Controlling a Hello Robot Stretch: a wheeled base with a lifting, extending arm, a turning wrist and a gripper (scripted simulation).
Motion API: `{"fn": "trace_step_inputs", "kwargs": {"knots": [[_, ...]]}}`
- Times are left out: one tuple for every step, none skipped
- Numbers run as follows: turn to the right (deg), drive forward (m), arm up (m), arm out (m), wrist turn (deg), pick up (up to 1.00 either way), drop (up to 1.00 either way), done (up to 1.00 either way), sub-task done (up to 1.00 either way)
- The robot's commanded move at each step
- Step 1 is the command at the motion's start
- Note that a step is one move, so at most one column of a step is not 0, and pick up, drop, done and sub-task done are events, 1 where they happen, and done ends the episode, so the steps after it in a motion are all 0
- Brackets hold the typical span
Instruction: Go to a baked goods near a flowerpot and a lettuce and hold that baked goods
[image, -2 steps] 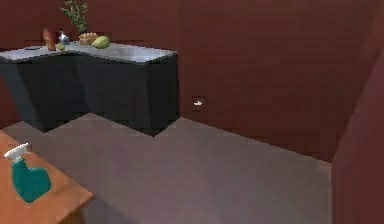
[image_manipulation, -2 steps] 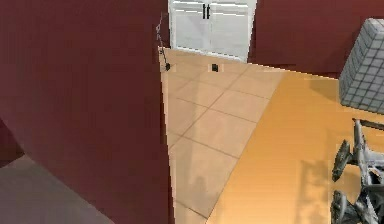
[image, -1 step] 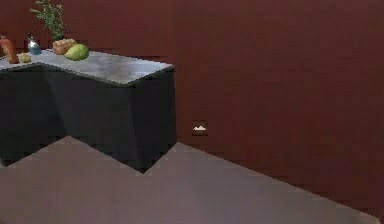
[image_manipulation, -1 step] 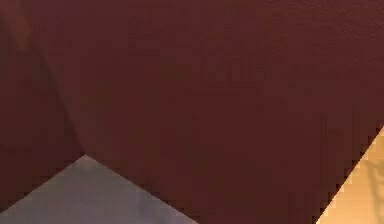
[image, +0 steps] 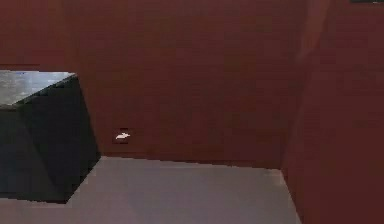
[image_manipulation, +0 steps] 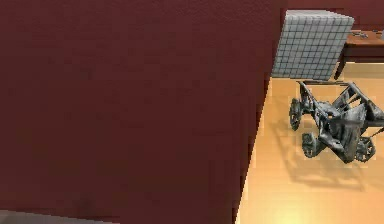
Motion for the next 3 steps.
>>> {"fn": "trace_step_inputs", "kwargs": {"knots": [[0.0, 0.30, 0.00, 0.00, 0.0, 0.00, 0.00, 0.00, 0.00], [-45.0, 0.00, 0.00, 0.00, 0.0, 0.00, 0.00, 0.00, 0.00], [-24.0, 0.00, 0.00, 0.00, 0.0, 0.00, 0.00, 0.00, 0.00]]}}
